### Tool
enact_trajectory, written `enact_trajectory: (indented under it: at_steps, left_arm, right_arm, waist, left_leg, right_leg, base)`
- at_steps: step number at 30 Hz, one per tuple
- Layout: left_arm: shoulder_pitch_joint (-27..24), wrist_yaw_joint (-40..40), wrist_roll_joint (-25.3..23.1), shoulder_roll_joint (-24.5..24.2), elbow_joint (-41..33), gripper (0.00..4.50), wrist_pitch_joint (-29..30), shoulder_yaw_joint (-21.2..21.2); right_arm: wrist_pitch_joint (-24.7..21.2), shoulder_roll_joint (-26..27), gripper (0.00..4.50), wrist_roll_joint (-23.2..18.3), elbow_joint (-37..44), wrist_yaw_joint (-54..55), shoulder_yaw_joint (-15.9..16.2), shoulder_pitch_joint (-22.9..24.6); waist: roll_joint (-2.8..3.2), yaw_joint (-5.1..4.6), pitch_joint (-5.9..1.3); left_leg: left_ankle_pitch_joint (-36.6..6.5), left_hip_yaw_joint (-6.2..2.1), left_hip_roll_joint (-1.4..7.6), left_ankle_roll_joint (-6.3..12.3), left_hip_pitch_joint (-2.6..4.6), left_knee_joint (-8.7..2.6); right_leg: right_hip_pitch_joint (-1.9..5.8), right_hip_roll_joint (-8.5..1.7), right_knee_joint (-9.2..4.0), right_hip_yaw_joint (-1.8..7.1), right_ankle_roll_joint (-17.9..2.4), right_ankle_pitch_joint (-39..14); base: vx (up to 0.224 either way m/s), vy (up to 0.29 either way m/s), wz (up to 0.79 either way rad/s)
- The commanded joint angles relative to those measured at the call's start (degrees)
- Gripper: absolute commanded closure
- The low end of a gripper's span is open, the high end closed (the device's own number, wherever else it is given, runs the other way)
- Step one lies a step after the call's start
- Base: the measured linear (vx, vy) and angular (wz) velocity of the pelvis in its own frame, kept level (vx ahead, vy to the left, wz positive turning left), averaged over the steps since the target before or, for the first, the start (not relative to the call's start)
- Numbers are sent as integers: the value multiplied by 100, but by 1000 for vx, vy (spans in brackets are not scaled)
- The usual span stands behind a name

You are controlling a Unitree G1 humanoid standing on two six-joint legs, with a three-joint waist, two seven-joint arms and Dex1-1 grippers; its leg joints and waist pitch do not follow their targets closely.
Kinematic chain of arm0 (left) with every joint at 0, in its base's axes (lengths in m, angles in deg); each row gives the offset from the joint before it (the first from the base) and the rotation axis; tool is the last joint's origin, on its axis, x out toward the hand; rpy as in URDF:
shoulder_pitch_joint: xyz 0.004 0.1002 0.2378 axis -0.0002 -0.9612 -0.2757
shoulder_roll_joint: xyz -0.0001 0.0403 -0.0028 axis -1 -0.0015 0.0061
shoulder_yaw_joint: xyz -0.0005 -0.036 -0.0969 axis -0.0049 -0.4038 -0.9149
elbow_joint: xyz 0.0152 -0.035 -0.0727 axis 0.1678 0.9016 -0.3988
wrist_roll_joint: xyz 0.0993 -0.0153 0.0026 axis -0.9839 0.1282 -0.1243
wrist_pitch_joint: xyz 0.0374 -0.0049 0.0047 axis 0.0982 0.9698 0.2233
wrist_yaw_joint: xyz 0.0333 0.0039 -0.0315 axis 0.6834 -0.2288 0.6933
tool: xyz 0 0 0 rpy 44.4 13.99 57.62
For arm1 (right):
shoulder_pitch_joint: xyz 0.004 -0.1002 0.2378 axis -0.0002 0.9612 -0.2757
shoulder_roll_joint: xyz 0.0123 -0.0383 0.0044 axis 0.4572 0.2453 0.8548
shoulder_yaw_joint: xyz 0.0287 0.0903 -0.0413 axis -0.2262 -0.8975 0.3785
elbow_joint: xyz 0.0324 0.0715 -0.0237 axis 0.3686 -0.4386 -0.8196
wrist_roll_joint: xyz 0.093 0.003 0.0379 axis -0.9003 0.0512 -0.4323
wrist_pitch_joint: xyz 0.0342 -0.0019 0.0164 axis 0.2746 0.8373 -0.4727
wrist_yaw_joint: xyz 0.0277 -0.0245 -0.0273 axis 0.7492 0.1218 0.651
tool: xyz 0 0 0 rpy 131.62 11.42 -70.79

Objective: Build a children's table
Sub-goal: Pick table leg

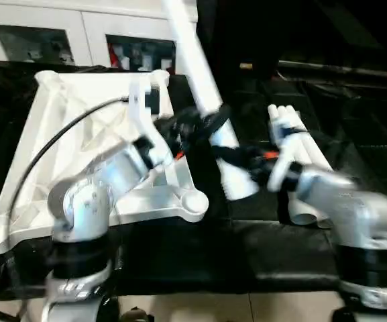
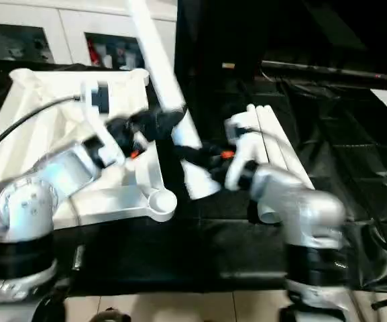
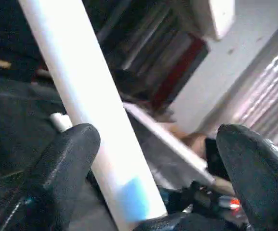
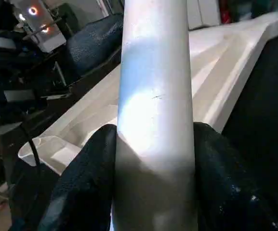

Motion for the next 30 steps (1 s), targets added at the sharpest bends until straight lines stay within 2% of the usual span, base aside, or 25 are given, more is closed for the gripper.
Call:
enact_trajectory:
  at_steps: [1,2,3,4,5,6,7,8,9,10,11,13,16,17,19,21,23,26,27,28,29,30]
  left_arm:
    - [274,167,461,233,-9,0,407,-117]
    - [378,187,659,294,-23,0,546,-171]
    - [440,204,766,330,-23,0,623,-201]
    - [501,294,942,375,-16,0,723,-228]
    - [523,328,958,365,-25,0,765,-199]
    - [535,343,821,287,-21,0,805,-58]
    - [493,365,751,263,-59,0,851,-1]
    - [479,499,614,265,-40,0,887,15]
    - [473,601,530,277,-20,0,906,16]
    - [450,625,549,311,17,0,940,0]
    - [449,633,594,338,43,0,973,-24]
    - [452,723,515,299,152,0,984,-25]
    - [497,952,471,260,383,0,925,-172]
    - [495,1039,391,235,437,0,894,-200]
    - [486,1128,213,168,548,0,829,-178]
    - [467,1205,58,115,600,0,769,-138]
    - [460,1411,-79,132,763,0,727,-227]
    - [614,1834,333,528,829,0,752,-726]
    - [614,1834,333,528,829,0,752,-726]
    - [671,1942,503,635,845,0,716,-865]
    - [746,2049,771,780,854,0,677,-1036]
    - [773,2072,846,836,841,0,678,-1076]
  right_arm:
    - [-149,-37,262,-239,320,-125,19,97]
    - [-173,-71,262,-294,389,-165,15,147]
    - [-185,-95,262,-324,414,-189,7,171]
    - [-183,-128,262,-354,476,-196,28,231]
    - [-186,-136,262,-379,516,-190,41,267]
    - [-144,-85,262,-534,647,-213,60,344]
    - [-245,-15,262,-687,723,-181,12,381]
    - [-276,12,262,-756,825,-194,59,412]
    - [-290,17,262,-778,883,-206,98,428]
    - [-312,25,262,-805,917,-215,108,459]
    - [-326,25,262,-821,937,-216,107,472]
    - [-334,2,262,-790,918,-156,106,520]
    - [-289,-18,262,-770,890,-54,56,513]
    - [-267,-21,262,-780,901,7,32,523]
    - [-209,-31,262,-720,903,124,13,497]
    - [-161,-3,262,-685,913,190,-4,485]
    - [-46,19,263,-474,918,434,12,421]
    - [79,-114,263,-143,1091,510,388,469]
    - [79,-114,263,-143,1091,510,388,469]
    - [109,-136,263,21,1089,621,526,471]
    - [265,-205,263,395,1043,798,860,460]
    - [378,-257,263,645,1001,958,1101,430]
  waist:
    - [163,10,-385]
    - [170,23,-405]
    - [105,12,-399]
    - [115,30,-400]
    - [114,40,-400]
    - [76,43,-401]
    - [225,52,-398]
    - [218,28,-401]
    - [163,11,-410]
    - [156,6,-417]
    - [196,7,-419]
    - [226,12,-418]
    - [212,-3,-406]
    - [254,-8,-407]
    - [217,-17,-399]
    - [251,-21,-421]
    - [261,-31,-413]
    - [260,-30,-428]
    - [251,-32,-435]
    - [241,-27,-448]
    - [265,-22,-457]
    - [238,-33,-455]
  left_leg:
    - [-658,-166,386,-121,114,-368]
    - [-711,-175,377,-158,120,-350]
    - [-702,-161,370,-135,112,-353]
    - [-649,-173,368,-120,103,-352]
    - [-551,-170,366,-89,83,-350]
    - [-481,-168,374,-42,87,-353]
    - [-465,-189,372,-38,78,-353]
    - [-488,-183,377,-35,83,-357]
    - [-470,-188,372,-24,78,-358]
    - [-433,-186,368,-16,70,-356]
    - [-397,-176,354,4,58,-338]
    - [-402,-181,358,-7,61,-342]
    - [-448,-181,356,-19,65,-353]
    - [-512,-185,353,-35,68,-349]
    - [-516,-196,362,-3,69,-365]
    - [-460,-199,377,-13,79,-360]
    - [-448,-194,372,-94,76,-366]
    - [-446,-194,378,-139,80,-355]
    - [-354,-199,382,-103,61,-352]
    - [-298,-198,379,-64,55,-346]
    - [-153,-201,367,-60,43,-321]
    - [-133,-192,364,-48,36,-324]
  right_leg:
    - [238,-549,-470,270,-1387,-89]
    - [259,-561,-467,271,-1381,-236]
    - [262,-551,-493,272,-1371,-297]
    - [270,-561,-483,270,-1362,-327]
    - [270,-559,-488,272,-1317,-362]
    - [262,-555,-487,272,-1252,-411]
    - [241,-563,-481,268,-1204,-458]
    - [236,-550,-509,267,-1181,-440]
    - [250,-530,-497,259,-1179,-335]
    - [260,-531,-491,257,-1179,-293]
    - [259,-546,-500,266,-1184,-324]
    - [253,-541,-505,261,-1166,-381]
    - [243,-523,-520,258,-1121,-447]
    - [238,-529,-532,260,-1101,-518]
    - [240,-530,-545,262,-987,-574]
    - [226,-531,-536,265,-962,-516]
    - [219,-526,-524,258,-1037,-399]
    - [240,-528,-507,250,-1130,-229]
    - [256,-541,-490,254,-1172,-12]
    - [258,-540,-479,254,-1177,85]
    - [252,-539,-458,242,-1225,331]
    - [260,-533,-462,245,-1240,400]
  base:
    - [0,0,0]
    - [0,0,0]
    - [0,0,0]
    - [0,0,0]
    - [0,0,0]
    - [0,0,0]
    - [0,0,0]
    - [0,0,0]
    - [0,0,0]
    - [0,0,0]
    - [0,0,0]
    - [0,0,0]
    - [0,0,0]
    - [0,0,0]
    - [0,0,0]
    - [0,0,0]
    - [0,0,0]
    - [0,0,0]
    - [0,0,0]
    - [0,0,0]
    - [0,0,0]
    - [0,0,0]
